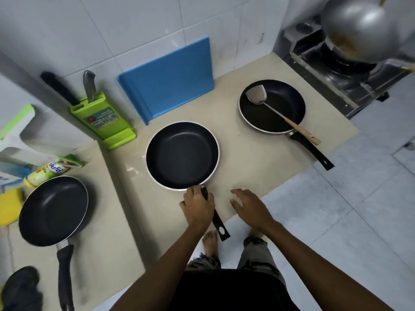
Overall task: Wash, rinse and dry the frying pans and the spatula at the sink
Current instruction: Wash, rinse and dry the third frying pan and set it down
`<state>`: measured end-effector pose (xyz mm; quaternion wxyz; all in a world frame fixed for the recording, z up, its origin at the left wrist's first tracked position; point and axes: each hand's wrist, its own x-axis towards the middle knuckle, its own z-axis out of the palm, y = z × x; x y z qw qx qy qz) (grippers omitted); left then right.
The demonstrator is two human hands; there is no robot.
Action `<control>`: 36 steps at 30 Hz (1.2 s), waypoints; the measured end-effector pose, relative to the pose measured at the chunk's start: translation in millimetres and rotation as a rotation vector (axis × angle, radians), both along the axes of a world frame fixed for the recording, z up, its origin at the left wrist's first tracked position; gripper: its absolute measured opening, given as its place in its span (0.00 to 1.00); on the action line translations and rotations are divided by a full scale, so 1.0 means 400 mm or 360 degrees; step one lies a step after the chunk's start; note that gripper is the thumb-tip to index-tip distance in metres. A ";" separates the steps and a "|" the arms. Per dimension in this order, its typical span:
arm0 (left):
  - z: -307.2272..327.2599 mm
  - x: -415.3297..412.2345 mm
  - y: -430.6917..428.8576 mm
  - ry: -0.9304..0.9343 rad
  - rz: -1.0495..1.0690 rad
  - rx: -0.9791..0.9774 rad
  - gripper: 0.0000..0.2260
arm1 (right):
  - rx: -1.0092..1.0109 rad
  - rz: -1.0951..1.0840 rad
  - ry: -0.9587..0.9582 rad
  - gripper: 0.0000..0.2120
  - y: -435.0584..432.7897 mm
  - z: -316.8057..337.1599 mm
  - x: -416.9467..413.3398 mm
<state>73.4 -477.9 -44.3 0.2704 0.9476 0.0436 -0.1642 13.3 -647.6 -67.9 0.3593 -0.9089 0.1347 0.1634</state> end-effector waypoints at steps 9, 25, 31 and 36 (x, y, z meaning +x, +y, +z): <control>0.054 0.129 -0.393 -0.0094 -0.0667 0.0001 0.29 | -0.1035 0.0021 -0.0474 0.17 -0.469 0.118 0.094; -0.067 0.229 -1.001 0.1047 0.0472 -0.1043 0.21 | 0.1083 -0.0980 0.0499 0.24 -0.907 -0.022 0.217; -0.066 0.256 -1.056 0.1258 0.0961 -0.1361 0.29 | 0.1402 -0.0849 0.0648 0.29 -0.892 -0.057 0.244; -0.068 0.265 -1.087 0.1294 0.1167 -0.1585 0.32 | 0.1573 -0.0771 0.0685 0.38 -0.894 -0.073 0.238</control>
